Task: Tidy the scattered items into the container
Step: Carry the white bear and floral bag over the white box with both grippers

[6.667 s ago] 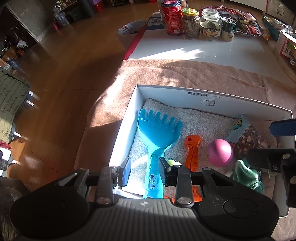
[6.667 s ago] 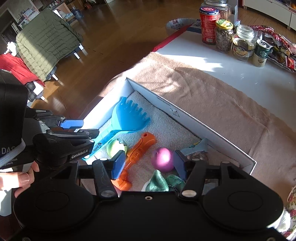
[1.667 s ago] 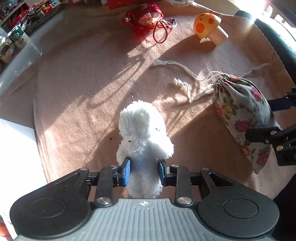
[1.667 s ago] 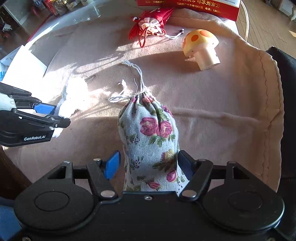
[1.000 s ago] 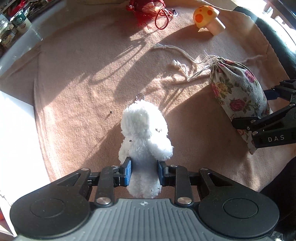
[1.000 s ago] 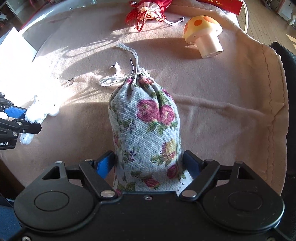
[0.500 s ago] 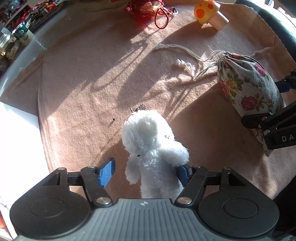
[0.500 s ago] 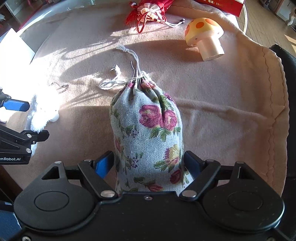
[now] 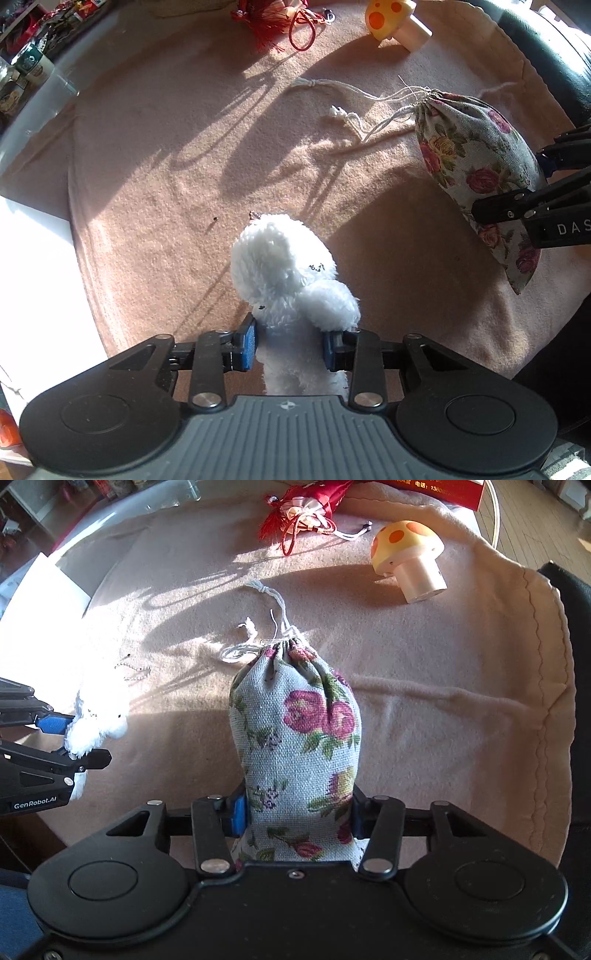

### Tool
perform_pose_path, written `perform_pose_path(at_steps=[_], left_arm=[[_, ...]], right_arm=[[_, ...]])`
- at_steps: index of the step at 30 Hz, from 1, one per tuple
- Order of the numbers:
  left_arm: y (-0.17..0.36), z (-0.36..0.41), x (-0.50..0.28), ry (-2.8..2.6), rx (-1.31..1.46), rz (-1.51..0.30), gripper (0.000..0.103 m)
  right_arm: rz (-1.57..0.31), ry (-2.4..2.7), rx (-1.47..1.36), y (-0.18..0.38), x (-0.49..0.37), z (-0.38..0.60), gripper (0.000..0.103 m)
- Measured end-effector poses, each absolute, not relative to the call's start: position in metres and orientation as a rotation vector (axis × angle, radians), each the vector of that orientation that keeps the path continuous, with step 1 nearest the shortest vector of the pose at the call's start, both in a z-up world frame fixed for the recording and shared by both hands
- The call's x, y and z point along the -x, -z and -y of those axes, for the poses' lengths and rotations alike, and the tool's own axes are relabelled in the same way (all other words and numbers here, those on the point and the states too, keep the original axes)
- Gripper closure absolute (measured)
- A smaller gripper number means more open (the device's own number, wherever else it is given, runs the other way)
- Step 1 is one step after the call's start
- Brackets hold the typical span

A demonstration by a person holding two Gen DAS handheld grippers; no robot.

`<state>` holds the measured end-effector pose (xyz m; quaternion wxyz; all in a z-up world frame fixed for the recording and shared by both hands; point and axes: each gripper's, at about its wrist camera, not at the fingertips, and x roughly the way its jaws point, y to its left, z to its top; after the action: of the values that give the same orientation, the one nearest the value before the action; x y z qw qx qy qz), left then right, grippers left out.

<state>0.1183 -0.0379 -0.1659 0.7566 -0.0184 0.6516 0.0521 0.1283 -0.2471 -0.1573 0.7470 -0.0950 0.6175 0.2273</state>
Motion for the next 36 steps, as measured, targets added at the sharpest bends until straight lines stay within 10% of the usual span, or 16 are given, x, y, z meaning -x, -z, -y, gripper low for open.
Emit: perform_pose_path(at_steps=[36], left_arm=[[0.055, -0.054, 0.033, -0.352, 0.091, -1.331, 0.068]], right_arm=[[-1.198, -0.86, 0.342, 0.053, -0.049, 0.103, 0.053]])
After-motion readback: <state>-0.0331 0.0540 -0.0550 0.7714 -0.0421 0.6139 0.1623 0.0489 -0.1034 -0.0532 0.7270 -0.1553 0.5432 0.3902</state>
